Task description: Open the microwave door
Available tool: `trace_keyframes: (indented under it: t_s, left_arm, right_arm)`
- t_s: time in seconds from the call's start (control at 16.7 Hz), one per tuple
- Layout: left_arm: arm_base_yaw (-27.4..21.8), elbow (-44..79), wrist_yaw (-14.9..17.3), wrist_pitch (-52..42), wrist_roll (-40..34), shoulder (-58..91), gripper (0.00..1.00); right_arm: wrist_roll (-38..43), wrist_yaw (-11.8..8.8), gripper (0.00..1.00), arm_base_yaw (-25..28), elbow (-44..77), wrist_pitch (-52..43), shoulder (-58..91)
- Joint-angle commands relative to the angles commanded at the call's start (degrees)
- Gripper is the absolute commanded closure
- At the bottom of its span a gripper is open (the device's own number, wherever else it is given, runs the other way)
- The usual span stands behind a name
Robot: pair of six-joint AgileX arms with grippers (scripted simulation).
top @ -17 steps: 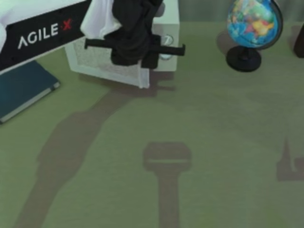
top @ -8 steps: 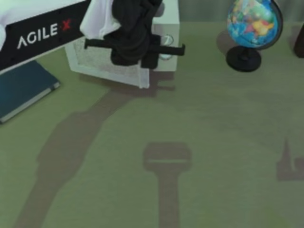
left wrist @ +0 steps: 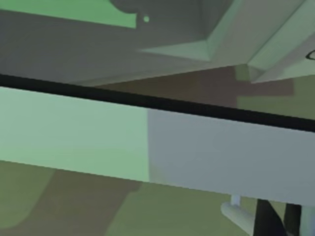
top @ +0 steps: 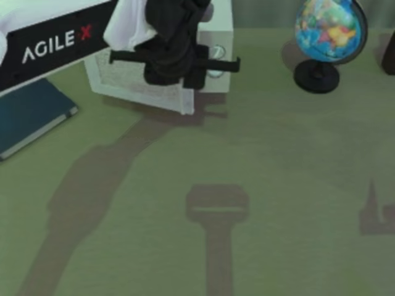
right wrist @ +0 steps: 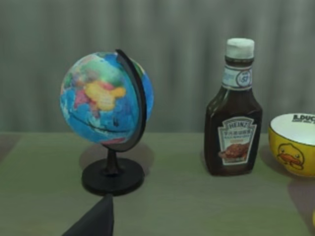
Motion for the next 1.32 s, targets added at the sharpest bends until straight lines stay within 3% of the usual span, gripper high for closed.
trace_keyframes:
  t_s: [0.36, 0.78, 1.32]
  left_arm:
    - [-0.2, -0.7, 0.6, 0.4, 0.4, -0.4, 1.00]
    - [1.1, -7.5, 3.5, 3.4, 6.5, -5.2, 1.00]
    - [1.2, -7.6, 3.5, 3.4, 6.5, -5.2, 1.00]
  right_arm:
    - [0.0, 0.0, 0.00, 0.0, 0.0, 0.0, 0.0]
    - [0.0, 0.0, 0.00, 0.0, 0.0, 0.0, 0.0]
    - [0.0, 0.0, 0.00, 0.0, 0.0, 0.0, 0.0]
